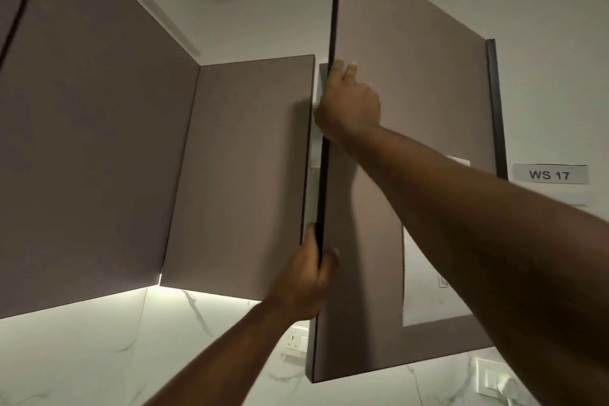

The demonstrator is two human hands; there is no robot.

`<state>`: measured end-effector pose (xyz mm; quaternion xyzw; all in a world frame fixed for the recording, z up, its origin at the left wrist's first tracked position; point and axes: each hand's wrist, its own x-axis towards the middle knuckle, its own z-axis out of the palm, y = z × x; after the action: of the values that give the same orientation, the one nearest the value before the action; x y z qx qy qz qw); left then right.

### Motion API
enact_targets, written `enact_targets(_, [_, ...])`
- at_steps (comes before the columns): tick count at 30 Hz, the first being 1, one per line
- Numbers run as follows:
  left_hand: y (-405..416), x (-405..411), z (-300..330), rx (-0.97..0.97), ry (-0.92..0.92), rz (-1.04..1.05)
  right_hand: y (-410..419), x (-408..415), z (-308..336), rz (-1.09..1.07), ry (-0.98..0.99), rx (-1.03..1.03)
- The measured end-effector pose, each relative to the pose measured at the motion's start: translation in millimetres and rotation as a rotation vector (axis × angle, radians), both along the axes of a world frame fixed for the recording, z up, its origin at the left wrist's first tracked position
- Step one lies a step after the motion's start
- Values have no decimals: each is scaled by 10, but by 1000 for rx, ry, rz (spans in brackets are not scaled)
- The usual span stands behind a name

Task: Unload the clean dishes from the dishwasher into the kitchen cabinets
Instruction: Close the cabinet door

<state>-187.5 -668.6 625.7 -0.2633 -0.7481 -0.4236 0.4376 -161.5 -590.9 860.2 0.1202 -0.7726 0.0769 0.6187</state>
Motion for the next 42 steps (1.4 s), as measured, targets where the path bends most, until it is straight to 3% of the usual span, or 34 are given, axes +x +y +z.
enact_targets(7, [-308, -581, -38, -89, 6, 243, 25, -559, -97, 100, 6, 118])
enact_targets(12, [-435, -821, -1, -143, 44, 271, 283, -973, -294, 192, 51, 272])
enact_targets(17, [-523, -1016, 54, -341, 367, 672, 416, -1384, -546, 215, 19, 298])
enact_targets(19, [-539, -1143, 66, -455, 404, 727, 441, -1582, -640, 199, 11, 298])
enact_targets(29, [-672, -1721, 88, -578, 359, 752, 434, -2157, -847, 113, 38, 323])
enact_targets(42, [-783, -2472, 55, -552, 345, 685, 407, -2782, -887, 4, 51, 385])
